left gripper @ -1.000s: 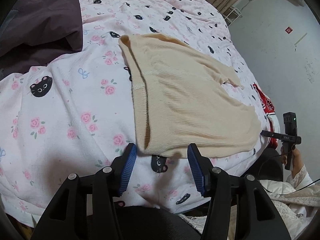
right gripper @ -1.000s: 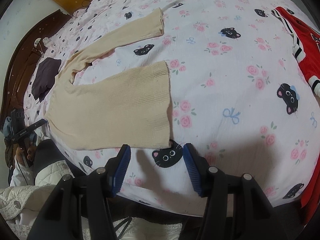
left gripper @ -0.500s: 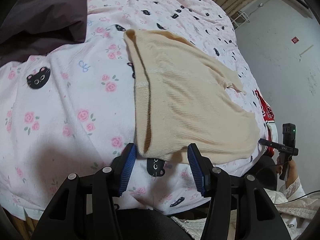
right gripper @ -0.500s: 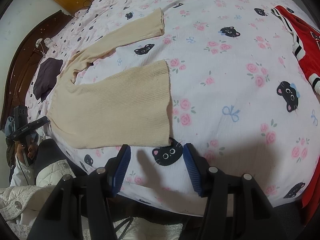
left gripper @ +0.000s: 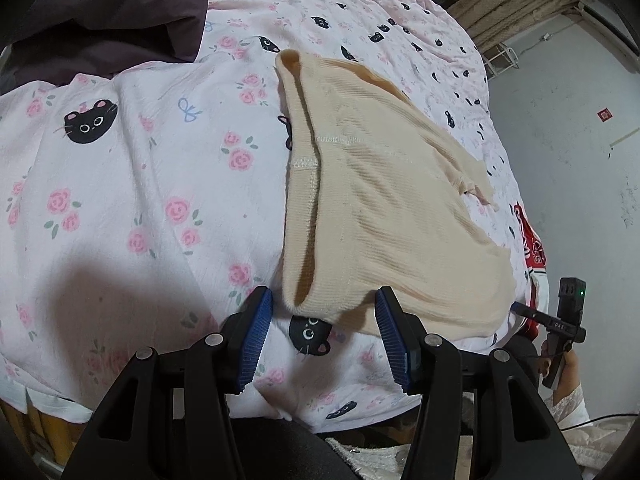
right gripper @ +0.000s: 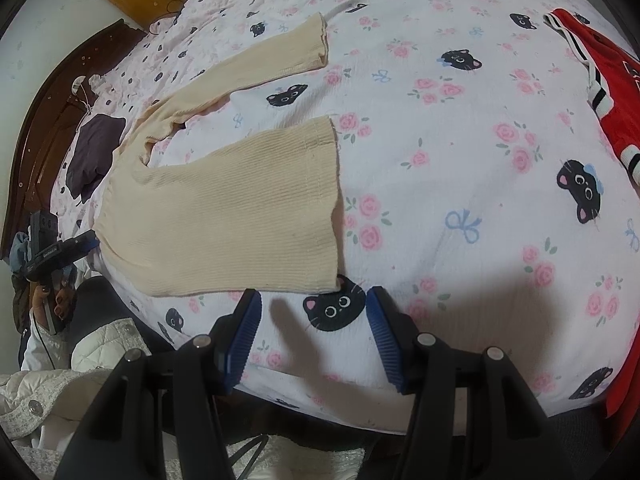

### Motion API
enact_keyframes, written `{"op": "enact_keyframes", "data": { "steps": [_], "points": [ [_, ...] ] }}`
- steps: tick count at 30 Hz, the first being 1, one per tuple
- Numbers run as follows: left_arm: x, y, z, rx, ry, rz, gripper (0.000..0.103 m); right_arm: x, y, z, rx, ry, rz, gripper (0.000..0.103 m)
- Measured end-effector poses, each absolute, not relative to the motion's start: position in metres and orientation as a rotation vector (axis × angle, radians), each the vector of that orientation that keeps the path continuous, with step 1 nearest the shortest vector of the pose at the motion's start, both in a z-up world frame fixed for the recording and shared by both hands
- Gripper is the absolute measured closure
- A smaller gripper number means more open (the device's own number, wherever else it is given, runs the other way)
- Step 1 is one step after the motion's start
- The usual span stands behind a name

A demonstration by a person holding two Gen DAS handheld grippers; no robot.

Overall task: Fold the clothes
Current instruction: 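Lower the left gripper onto the sweater's folded edge and close it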

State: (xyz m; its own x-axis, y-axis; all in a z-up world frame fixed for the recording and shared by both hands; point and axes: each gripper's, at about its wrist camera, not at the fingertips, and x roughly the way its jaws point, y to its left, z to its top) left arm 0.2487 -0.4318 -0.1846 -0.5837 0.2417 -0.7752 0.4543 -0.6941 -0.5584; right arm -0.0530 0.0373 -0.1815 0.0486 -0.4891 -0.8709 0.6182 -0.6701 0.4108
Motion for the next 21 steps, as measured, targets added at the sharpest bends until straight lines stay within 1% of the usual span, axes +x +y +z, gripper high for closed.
{"op": "enact_keyframes", "data": {
  "steps": [10,13,15,16,17,18,20,21],
  "points": [
    [0.249,-0.443,-0.187,1.268,1.346,-2.442,0.055,-0.052,0.039,-0.182,1.520,0.132,-1.742,0.047],
    [0.251,-0.445,-0.185,1.245,1.355,-2.446,0.058,-0.053,0.040,-0.181,1.520,0.133,-1.742,0.047],
    [0.250,-0.443,-0.185,1.249,1.347,-2.453,0.062,-0.053,0.040,-0.181,1.521,0.133,-1.743,0.046],
    [0.250,-0.442,-0.184,1.253,1.342,-2.457,0.068,-0.053,0.040,-0.181,1.521,0.133,-1.743,0.046],
    [0.249,-0.441,-0.184,1.257,1.338,-2.460,0.076,-0.053,0.040,-0.181,1.521,0.133,-1.743,0.046],
    [0.248,-0.440,-0.184,1.266,1.328,-2.466,0.079,-0.053,0.040,-0.182,1.521,0.133,-1.743,0.046],
    [0.245,-0.436,-0.183,1.285,1.288,-2.481,0.088,-0.052,0.040,-0.182,1.521,0.133,-1.744,0.046],
    [0.244,-0.434,-0.181,1.290,1.264,-2.488,0.089,-0.052,0.040,-0.182,1.521,0.132,-1.744,0.046]
  ]
}}
